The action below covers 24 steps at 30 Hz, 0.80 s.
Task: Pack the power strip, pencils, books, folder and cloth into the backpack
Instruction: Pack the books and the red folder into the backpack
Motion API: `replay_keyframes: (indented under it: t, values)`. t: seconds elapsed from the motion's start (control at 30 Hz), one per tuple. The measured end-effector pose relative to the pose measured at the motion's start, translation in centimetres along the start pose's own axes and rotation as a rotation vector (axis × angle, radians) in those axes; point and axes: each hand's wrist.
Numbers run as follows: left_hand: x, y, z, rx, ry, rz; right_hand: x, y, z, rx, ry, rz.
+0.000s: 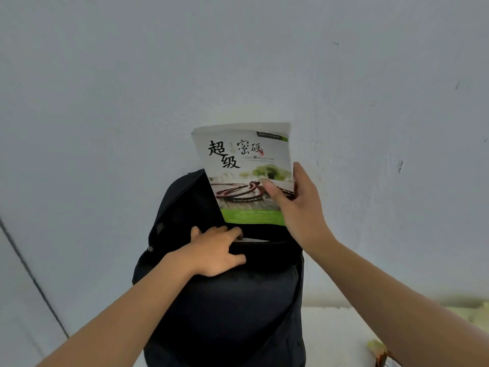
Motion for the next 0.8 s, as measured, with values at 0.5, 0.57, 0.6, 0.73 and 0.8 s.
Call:
replay_keyframes:
  t: [0.5, 0.57, 0.6, 0.73, 0.8]
  values:
    - [3.0, 2.1, -0.6, 0.26, 0.048, 0.186, 0.8, 2.3, 3.7, 0.243, 0.367, -0.315]
    - [3.1, 2.3, -0.9, 0.287, 0.055, 0.167, 1.5, 2.4, 4.2, 0.051, 0.504, -0.286]
    - [3.2, 2.4, -1.1, 0.303, 0.056, 0.169, 1.7, 2.3, 4.4, -0.019, 0.544, -0.265]
    - [3.5, 2.6, -1.4, 0.341, 0.052, 0.189, 2.1, 1.9, 4.0, -0.017, 0.518, -0.171]
    - [3.4, 2.7, -1.4, 0.342, 0.072, 0.202, 2.4, 1.7, 3.9, 0.273, 0.378, -0.166]
Point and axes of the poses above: each hand's wrist, its own x-axis away from the middle knuckle, its own y-axis out of the palm, z = x × y, and after that the axes turned 10 degrees about -z, right-handed
